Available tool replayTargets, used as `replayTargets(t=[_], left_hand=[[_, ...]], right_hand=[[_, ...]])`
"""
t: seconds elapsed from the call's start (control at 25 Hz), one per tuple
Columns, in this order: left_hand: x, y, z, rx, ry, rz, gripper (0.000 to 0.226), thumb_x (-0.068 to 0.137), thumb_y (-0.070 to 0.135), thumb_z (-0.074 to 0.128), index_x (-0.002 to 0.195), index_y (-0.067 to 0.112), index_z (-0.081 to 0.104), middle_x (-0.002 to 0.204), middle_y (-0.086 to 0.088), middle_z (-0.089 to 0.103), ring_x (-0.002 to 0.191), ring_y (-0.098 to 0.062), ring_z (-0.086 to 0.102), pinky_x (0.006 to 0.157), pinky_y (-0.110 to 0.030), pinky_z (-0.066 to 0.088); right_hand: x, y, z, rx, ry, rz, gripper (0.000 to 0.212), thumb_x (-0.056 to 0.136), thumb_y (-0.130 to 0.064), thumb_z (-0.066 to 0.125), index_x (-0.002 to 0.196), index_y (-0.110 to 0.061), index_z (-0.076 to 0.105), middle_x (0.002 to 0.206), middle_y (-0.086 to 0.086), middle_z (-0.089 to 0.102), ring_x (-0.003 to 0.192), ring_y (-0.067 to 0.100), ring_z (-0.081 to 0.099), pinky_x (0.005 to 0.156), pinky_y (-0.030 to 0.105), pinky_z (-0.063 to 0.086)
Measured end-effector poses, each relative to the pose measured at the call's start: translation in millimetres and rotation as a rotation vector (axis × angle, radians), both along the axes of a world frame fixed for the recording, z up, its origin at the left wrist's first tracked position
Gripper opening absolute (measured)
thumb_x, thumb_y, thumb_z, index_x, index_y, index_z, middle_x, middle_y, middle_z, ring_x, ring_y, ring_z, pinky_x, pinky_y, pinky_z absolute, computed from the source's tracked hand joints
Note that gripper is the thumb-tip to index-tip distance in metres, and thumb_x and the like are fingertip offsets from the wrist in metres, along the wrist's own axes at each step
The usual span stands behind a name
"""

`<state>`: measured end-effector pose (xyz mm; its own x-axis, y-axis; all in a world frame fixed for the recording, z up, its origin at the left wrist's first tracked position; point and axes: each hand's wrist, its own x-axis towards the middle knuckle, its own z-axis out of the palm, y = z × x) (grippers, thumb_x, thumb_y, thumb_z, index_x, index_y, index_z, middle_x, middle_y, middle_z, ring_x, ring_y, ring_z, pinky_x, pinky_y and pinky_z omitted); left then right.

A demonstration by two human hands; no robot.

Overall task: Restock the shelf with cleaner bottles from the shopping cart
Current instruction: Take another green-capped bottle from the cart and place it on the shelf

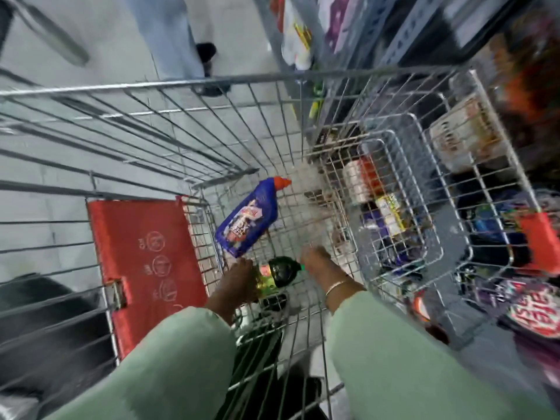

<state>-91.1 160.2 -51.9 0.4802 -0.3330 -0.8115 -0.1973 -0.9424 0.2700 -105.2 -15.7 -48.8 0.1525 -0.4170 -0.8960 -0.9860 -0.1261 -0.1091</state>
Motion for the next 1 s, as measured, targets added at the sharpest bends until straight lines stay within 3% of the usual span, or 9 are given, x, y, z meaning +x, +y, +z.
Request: replayTargets(t=[0.16,0.28,0.4,0.52,0.76,1.0], left_hand=[[1.4,-4.7,-6.2,-0.024,-0.103,-0.017,0.043,0.074,0.011,0.068,0.11,0.001,0.048,0.118,-0.019,0.057,0.107,-0.033,0.057,0.083,-0.041,0.048],[5.8,-15.1,8.4,-0.105,-0.21,0.049,0.046,0.072,0.012,0.071,0.111,0.001,0.048,0.113,-0.02,0.06,0.101,-0.035,0.059,0.081,-0.044,0.051],[19.3,-44.7,39.0,-0.224,-0.297,0.148,0.062,0.066,0.016,0.078,0.117,0.004,0.045,0.113,-0.019,0.061,0.1,-0.034,0.06,0.081,-0.042,0.052],[34.3,-81.4,86.9,-0.36,-0.388,0.178,0.069,0.061,0.02,0.082,0.117,0.006,0.044,0.109,-0.018,0.064,0.099,-0.034,0.06,0.079,-0.042,0.05],[33.9,-160.6,215.7,-0.68,-0.583,0.299,0.054,0.064,0.024,0.079,0.105,0.004,0.05,0.105,-0.019,0.061,0.094,-0.037,0.059,0.065,-0.035,0.037],[7.7,-253.0,313.9,-0.932,-0.624,0.253,0.059,0.058,0.028,0.081,0.102,0.005,0.052,0.103,-0.021,0.063,0.098,-0.037,0.06,0.079,-0.046,0.05]], right_hand=[[-2.5,-1.7,-16.3,0.042,-0.096,-0.138,0.036,0.084,-0.009,0.058,0.117,0.005,0.056,0.126,0.023,0.06,0.097,0.025,0.061,0.068,0.032,0.048],[15.1,-16.7,6.8,-0.035,-0.19,-0.102,0.033,0.081,-0.001,0.064,0.113,0.004,0.061,0.12,0.02,0.064,0.105,0.031,0.064,0.08,0.031,0.052],[34.6,-44.4,50.8,-0.116,-0.416,-0.07,0.028,0.079,-0.001,0.065,0.107,0.003,0.065,0.115,0.018,0.067,0.106,0.029,0.062,0.09,0.035,0.05],[37.3,-73.6,118.4,-0.242,-0.66,-0.028,0.026,0.08,-0.004,0.064,0.106,0.002,0.066,0.102,0.013,0.066,0.101,0.023,0.059,0.086,0.031,0.046],[26.3,-125.8,281.1,-0.524,-1.079,-0.083,0.024,0.078,-0.006,0.065,0.101,0.0,0.067,0.107,0.022,0.068,0.102,0.033,0.063,0.087,0.032,0.047],[-28.2,-177.0,410.8,-0.841,-1.278,-0.067,0.028,0.079,-0.007,0.062,0.106,-0.003,0.067,0.112,0.021,0.065,0.107,0.033,0.059,0.098,0.036,0.042]])
